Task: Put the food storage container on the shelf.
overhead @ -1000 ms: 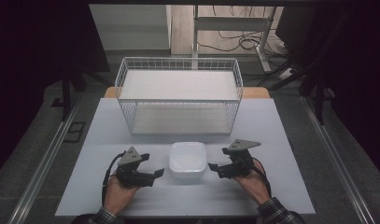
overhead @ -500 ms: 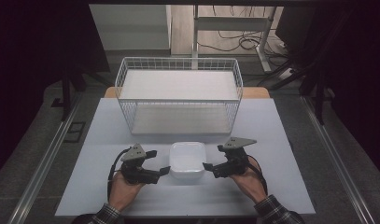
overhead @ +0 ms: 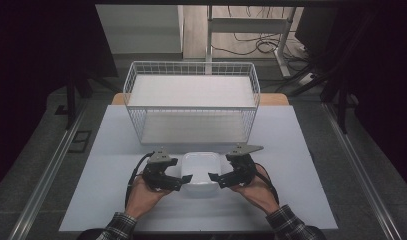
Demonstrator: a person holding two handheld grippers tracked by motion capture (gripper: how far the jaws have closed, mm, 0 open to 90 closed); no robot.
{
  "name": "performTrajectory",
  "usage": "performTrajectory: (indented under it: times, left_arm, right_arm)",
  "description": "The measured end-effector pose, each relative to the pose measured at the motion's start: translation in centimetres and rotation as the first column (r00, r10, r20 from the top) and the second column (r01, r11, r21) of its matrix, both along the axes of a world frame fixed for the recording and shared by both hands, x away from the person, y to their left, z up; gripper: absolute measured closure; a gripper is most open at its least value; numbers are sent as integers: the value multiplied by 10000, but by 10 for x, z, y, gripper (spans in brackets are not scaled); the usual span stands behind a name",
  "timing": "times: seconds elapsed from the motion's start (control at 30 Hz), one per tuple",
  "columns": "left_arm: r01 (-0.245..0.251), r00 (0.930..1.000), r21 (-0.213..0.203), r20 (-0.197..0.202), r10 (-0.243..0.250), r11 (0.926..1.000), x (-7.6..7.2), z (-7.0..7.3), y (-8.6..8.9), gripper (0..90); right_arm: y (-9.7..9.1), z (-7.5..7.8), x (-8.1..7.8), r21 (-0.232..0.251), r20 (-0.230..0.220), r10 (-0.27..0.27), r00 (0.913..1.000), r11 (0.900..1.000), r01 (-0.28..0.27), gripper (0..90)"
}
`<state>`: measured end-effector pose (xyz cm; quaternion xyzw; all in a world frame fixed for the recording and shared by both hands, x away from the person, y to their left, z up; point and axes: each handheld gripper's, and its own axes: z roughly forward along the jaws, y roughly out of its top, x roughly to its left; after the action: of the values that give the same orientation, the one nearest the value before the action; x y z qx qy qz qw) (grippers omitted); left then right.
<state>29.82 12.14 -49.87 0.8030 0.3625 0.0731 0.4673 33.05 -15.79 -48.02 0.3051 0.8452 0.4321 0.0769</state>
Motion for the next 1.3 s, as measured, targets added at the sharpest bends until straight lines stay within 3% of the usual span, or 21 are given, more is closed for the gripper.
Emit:
performTrajectory:
  times: [0.23, 0.33, 0.5, 0.6, 0.7, 0.8, 0.83, 0.93, 1.03, 1.1, 1.3]
  left_arm:
    - [8, 9985, -6, -555, -8, 10000, 14, -9, -7, 107]
    - [109, 9956, -338, -928, -140, 9994, 20, -13, -7, 90]
    - [260, 9940, -447, -1046, -306, 9987, 18, -14, -8, 103]
    - [241, 9939, -388, -1070, -281, 9990, 14, -12, -7, 132]
    - [183, 9926, -473, -1194, -238, 9987, 11, -11, -4, 171]
    - [71, 9904, -619, -1374, -156, 9981, 7, -10, 1, 281]
    - [59, 9902, -608, -1392, -143, 9981, 6, -9, 2, 281]
    - [-87, 9919, -511, -1269, 22, 9987, 1, -4, 5, 397]
    - [-236, 9922, -695, -1241, 148, 9973, -1, -3, 9, 485]
    - [-410, 9942, -788, -1020, 328, 9960, -4, 0, 11, 571]
    - [-917, 9937, -774, -711, 862, 9928, -9, 4, 12, 677]
  right_arm:
    - [8, -1, 7, 32, -401, 50, 9992, 10000, -49, 58]
    - [10, -9, 10, -99, -689, 165, 9975, 9998, -173, 56]
    - [10, -13, 10, -72, -978, 241, 9949, 9997, -249, 60]
    - [6, -15, 10, 202, -1524, 287, 9879, 9995, -259, 99]
    - [4, -14, 7, 234, -1658, 182, 9860, 9996, -145, 148]
    - [-4, -10, 0, 330, -1945, -97, 9809, 9993, 165, 295]
    - [-4, -10, 0, 330, -1945, -97, 9809, 9993, 165, 295]
    - [-7, -6, -5, 267, -1983, -243, 9798, 9992, 301, 401]
    - [-11, 0, -9, 168, -1925, -468, 9802, 9986, 510, 519]
    - [-15, 2, -11, 401, -2000, -662, 9776, 9963, 756, 614]
    - [-15, 5, -16, 579, -1802, -1221, 9760, 9892, 1344, 713]
